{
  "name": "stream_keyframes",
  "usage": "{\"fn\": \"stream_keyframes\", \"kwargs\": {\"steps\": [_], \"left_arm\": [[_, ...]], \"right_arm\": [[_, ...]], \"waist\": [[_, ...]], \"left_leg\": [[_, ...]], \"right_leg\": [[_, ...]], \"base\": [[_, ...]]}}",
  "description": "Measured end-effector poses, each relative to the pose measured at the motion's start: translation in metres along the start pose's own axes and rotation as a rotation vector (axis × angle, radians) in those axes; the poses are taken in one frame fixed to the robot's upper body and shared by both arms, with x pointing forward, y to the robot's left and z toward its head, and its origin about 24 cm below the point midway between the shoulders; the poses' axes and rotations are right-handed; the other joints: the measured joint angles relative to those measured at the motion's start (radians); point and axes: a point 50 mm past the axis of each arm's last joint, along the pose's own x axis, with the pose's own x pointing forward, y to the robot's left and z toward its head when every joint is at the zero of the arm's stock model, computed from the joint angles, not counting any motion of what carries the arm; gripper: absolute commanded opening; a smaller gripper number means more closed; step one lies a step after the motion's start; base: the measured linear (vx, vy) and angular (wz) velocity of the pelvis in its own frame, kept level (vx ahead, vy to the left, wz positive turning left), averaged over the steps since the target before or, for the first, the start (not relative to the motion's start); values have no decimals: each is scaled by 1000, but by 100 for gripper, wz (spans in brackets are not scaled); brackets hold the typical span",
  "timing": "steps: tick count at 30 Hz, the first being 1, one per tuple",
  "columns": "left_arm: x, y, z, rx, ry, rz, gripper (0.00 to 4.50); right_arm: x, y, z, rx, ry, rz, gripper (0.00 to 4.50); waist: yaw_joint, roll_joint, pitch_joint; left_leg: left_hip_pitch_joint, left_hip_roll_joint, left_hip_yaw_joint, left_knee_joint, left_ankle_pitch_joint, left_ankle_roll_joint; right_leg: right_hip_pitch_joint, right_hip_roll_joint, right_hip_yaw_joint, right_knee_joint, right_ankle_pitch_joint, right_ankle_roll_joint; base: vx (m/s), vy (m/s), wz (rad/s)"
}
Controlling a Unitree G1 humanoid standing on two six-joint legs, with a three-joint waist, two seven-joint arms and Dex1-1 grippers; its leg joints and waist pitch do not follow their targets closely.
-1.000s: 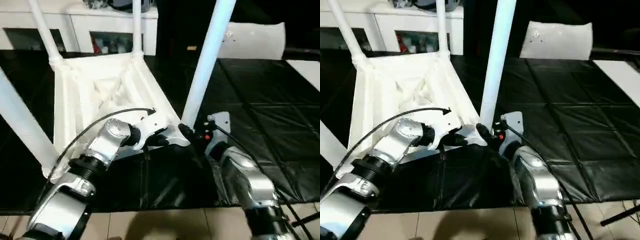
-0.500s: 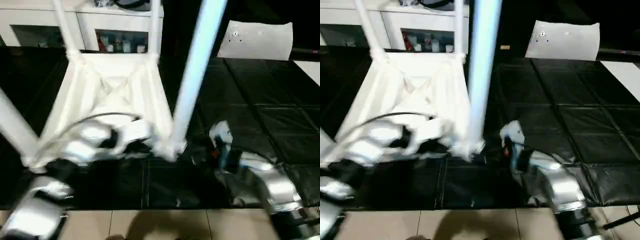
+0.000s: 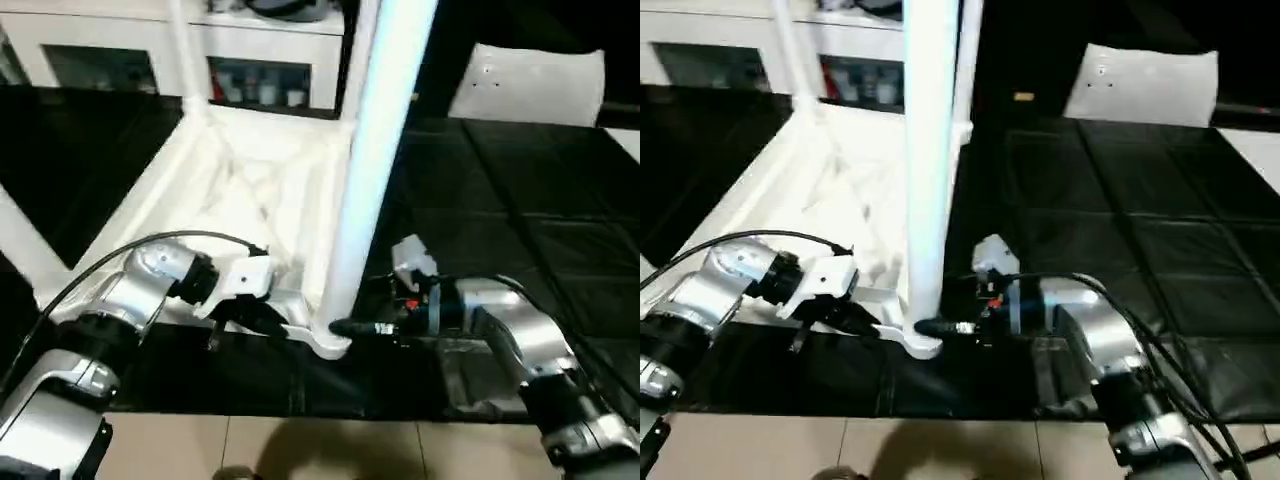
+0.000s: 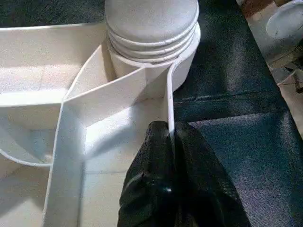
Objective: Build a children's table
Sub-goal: Rotate leg to tighten
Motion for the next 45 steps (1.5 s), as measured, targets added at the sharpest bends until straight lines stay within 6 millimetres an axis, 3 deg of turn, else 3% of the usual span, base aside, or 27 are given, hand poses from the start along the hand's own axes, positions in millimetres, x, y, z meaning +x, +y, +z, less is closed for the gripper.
{"fn": "stream_keyframes", "kwargs": {"steps": [5,9,11,21,26,30,33,39,40,45], "left_arm": [[0,1,0,8,2,-3,0],[-1,1,1,16,3,-6,0],[-1,1,1,17,3,-8,0],[1,9,3,-34,-2,25,0],[3,21,4,-148,-24,179,0],[12,36,10,-261,-57,346,0],[23,42,16,-308,-91,418,0],[31,48,25,-334,-98,520,0],[30,48,26,-329,-95,521,0],[27,47,28,-257,-67,501,0]], "right_arm": [[2,-3,-1,12,3,21,277],[4,-5,-1,16,-1,28,270],[4,-5,-1,15,-2,30,236],[5,-6,1,18,-8,-2,209],[12,-11,-2,37,-85,-268,207],[24,-23,3,142,-184,-610,204],[29,-29,5,173,-208,-766,204],[47,-33,15,231,-267,-990,204],[47,-33,16,228,-270,-997,239],[47,-29,17,210,-305,-966,294]], "waist": [[0,5,4],[1,10,8],[1,11,8],[3,20,15],[-9,20,18],[-47,17,22],[-62,17,22],[-67,16,21],[-67,16,21],[-65,16,21]], "left_leg": [[0,1,0,0,0,-1],[0,1,0,0,0,-1],[0,1,0,0,0,-1],[1,1,2,-1,2,-2],[4,1,2,-4,8,-5],[3,1,2,-8,11,-10],[2,0,2,-17,12,-11],[3,0,2,-28,12,-12],[3,0,2,-30,12,-12],[2,1,2,-37,13,-12]], "right_leg": [[0,0,-1,0,0,0],[0,0,-1,0,0,0],[0,0,-1,0,0,0],[2,-2,-1,0,0,0],[2,-2,-1,-1,-1,1],[-2,-2,-2,-4,-1,2],[-3,-1,-2,-13,-1,2],[-4,0,-4,-18,10,-7],[-4,0,-4,-19,10,-7],[-6,1,-6,-20,8,-7]], "base": [[0,0,0],[0,0,0],[0,0,0],[0,0,0],[0,0,0],[0,0,0],[0,0,0],[0,0,0],[0,0,0],[0,0,0]]}}
